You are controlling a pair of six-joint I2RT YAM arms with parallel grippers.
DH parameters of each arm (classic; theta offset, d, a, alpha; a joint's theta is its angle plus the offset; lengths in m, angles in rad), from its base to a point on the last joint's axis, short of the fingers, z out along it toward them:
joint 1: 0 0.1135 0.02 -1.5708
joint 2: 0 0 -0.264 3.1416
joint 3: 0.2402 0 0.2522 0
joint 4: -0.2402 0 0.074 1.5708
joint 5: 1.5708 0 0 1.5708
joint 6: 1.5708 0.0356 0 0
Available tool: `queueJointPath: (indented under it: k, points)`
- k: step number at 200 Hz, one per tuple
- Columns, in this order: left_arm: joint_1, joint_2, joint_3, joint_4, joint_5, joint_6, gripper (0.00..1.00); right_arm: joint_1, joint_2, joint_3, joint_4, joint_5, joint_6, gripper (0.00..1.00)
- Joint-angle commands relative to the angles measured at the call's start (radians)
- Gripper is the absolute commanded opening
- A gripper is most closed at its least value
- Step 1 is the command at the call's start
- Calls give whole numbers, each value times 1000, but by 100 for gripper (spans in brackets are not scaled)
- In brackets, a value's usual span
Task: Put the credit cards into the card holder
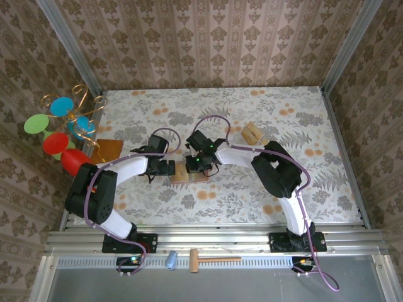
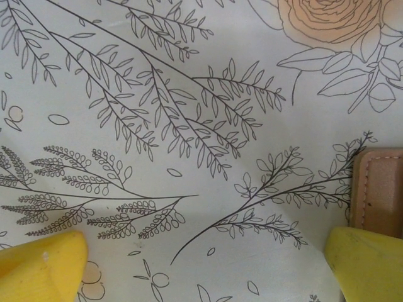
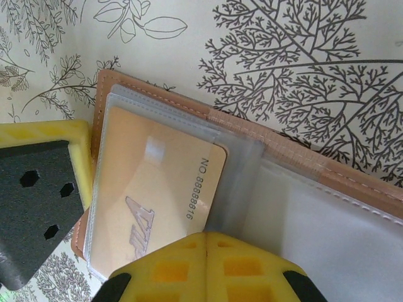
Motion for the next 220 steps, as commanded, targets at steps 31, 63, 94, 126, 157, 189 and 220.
queueJointPath:
  k: [31, 63, 94, 126, 157, 189, 220]
  points:
    - [0, -18, 33, -66, 38, 11, 100, -27, -68, -116, 71, 2, 33, 2]
    - [6, -42, 51, -95, 42, 14, 100, -46, -98, -159, 89, -4, 31, 6]
    - [1, -68, 31, -107, 54, -5, 100, -49, -121, -167, 94, -18, 18, 6]
    - [-21, -89, 3, -115, 56, -22, 100, -49, -157, -180, 94, -28, 9, 6]
    - [-56, -91, -20, -118, 53, -35, 100, -43, -196, -210, 88, -17, 4, 6]
    - [-74, -86, -37, -124, 37, -44, 100, -28, -204, -232, 86, 2, 7, 4]
    - [-86, -88, -48, -135, 0, -50, 100, -18, -189, -241, 99, 5, 20, 2]
